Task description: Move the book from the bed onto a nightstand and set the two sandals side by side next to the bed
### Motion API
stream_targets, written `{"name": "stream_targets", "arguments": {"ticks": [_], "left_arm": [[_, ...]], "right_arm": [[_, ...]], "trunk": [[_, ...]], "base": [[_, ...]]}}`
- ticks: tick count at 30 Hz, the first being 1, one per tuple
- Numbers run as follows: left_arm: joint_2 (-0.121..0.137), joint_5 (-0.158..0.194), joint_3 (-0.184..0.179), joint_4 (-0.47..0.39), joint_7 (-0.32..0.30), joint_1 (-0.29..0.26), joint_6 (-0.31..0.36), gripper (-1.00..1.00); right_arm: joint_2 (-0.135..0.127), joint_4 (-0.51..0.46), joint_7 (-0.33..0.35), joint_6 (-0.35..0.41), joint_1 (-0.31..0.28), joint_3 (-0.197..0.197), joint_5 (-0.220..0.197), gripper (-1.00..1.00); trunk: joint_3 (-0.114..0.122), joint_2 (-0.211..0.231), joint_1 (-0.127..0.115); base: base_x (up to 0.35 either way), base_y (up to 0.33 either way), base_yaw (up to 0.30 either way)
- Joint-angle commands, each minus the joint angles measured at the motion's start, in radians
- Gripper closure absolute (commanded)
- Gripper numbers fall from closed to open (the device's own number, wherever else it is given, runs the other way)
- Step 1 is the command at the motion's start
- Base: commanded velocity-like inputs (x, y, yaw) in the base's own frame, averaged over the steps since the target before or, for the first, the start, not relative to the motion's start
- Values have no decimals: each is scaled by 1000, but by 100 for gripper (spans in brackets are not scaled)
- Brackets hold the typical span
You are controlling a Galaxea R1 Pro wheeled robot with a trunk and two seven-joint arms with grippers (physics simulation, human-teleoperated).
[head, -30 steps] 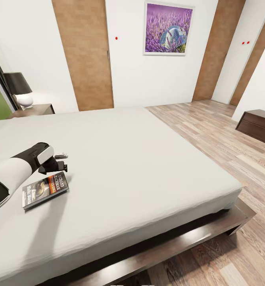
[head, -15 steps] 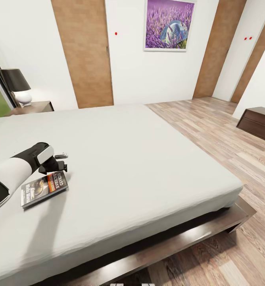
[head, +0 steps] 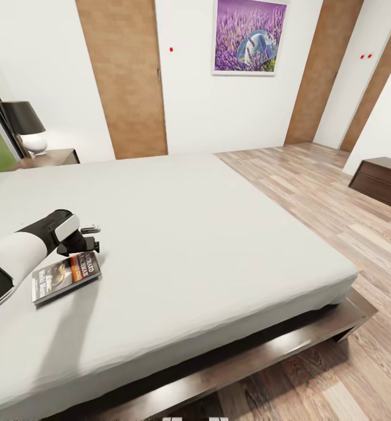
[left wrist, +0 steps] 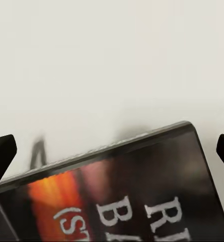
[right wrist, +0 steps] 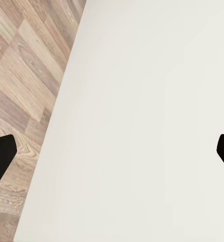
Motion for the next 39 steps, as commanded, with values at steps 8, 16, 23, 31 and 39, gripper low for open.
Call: {"name": "stream_targets", "arguments": {"ticks": [8, 16, 23, 31, 39], "left_arm": [[1, 10, -17, -2, 6, 0, 8, -100], [1, 10, -19, -2, 6, 0, 8, -100], [1, 10, -19, -2, 6, 0, 8, -100], [1, 10, -19, -2, 6, 0, 8, -100], [0, 10, -19, -2, 6, 0, 8, -100]], "right_arm": [[0, 0, -5, 3, -1, 1, -6, -100], [0, -1, -5, 3, -1, 2, -6, -100], [0, 0, -5, 3, -1, 2, -4, -100], [2, 0, -5, 2, -1, 2, 20, -100], [3, 0, -5, 2, -1, 2, 28, -100]], "trunk": [[-1, 0, 0], [-1, 0, 0], [-1, 0, 0], [-1, 0, 0], [-1, 0, 0]], "base": [[-212, 0, 0], [-119, 0, 0], [-18, 0, 0], [-36, 0, 0], [-145, 0, 0]]}}
